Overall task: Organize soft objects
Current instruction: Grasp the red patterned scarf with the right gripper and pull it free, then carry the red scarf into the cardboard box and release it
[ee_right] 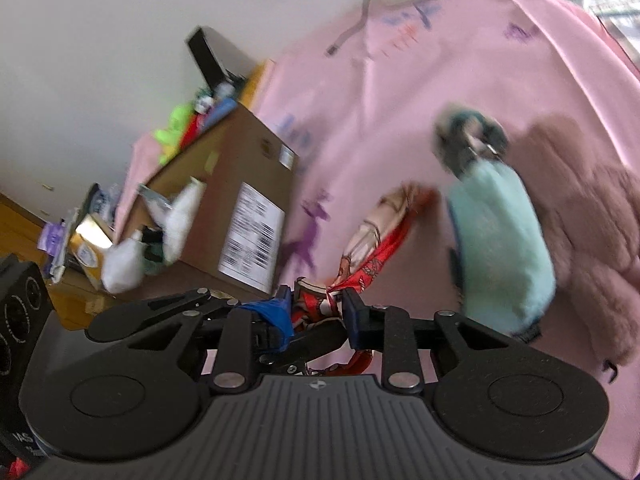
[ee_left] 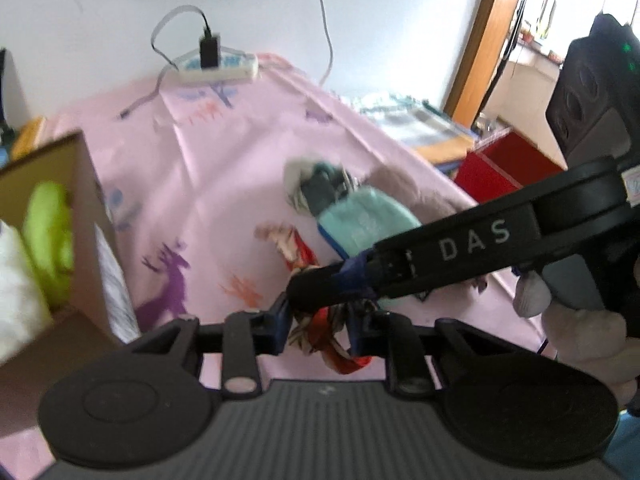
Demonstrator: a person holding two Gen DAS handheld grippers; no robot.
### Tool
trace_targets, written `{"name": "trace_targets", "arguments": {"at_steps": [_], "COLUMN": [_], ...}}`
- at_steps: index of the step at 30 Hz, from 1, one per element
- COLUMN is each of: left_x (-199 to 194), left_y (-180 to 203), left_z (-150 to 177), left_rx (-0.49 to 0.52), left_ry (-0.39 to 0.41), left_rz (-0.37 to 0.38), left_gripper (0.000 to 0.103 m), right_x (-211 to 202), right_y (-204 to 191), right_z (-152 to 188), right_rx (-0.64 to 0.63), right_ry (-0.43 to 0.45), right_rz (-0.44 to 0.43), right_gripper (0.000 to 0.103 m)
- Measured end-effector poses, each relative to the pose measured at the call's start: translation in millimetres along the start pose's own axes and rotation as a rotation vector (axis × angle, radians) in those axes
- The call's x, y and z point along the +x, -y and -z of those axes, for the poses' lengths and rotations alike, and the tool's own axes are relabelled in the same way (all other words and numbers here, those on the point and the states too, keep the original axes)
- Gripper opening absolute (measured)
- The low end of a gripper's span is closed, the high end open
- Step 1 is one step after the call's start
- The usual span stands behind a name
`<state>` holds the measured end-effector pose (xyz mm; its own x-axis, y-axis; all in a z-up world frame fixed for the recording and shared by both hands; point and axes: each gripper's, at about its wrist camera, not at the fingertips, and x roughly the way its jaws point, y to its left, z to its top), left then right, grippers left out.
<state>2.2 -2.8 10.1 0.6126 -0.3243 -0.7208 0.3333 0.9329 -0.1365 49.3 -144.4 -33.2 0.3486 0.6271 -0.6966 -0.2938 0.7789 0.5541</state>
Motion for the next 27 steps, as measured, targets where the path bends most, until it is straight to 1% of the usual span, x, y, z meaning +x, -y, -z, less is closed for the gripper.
{"name": "trace_targets", "arguments": {"at_steps": [5, 11, 16, 20, 24, 27], "left_x": [-33, -72, -104, -124, -133, -132], "left_y": [-16, -38, -56, -73, -93, -109], "left_z": [-13, -27, -41, -51, -57, -54], "left_rx": [0.003, 0.014, 0.049, 0.078, 0.096, 0.092], "left_ry": [0.086, 0.184, 0.278, 0.349, 0.39, 0.393], "left_rz": [-0.011, -0.03, -0.073, -0.117, -0.159, -0.182], "left_gripper": [0.019, 0.019, 0.019, 0.018, 0.018, 0.018], "right_x": [-8, -8, -7, -3, 8, 24], "right_y": [-30, -66, -95, -120, -138, -145], "right_z": [-10, -24, -41, -54, -65, -67], "right_rx": [-0.054, -0.104, -0.124, -0.179, -0.221, -0.246], "right_ry": [0.077, 0.155, 0.222, 0.282, 0.322, 0.333], "right_rz": [-0.042, -0.088, -0.157, -0.199, -0.232, -0.249], "right_gripper": [0.009, 0.009, 0.009, 0.01, 0.01, 0.01]}}
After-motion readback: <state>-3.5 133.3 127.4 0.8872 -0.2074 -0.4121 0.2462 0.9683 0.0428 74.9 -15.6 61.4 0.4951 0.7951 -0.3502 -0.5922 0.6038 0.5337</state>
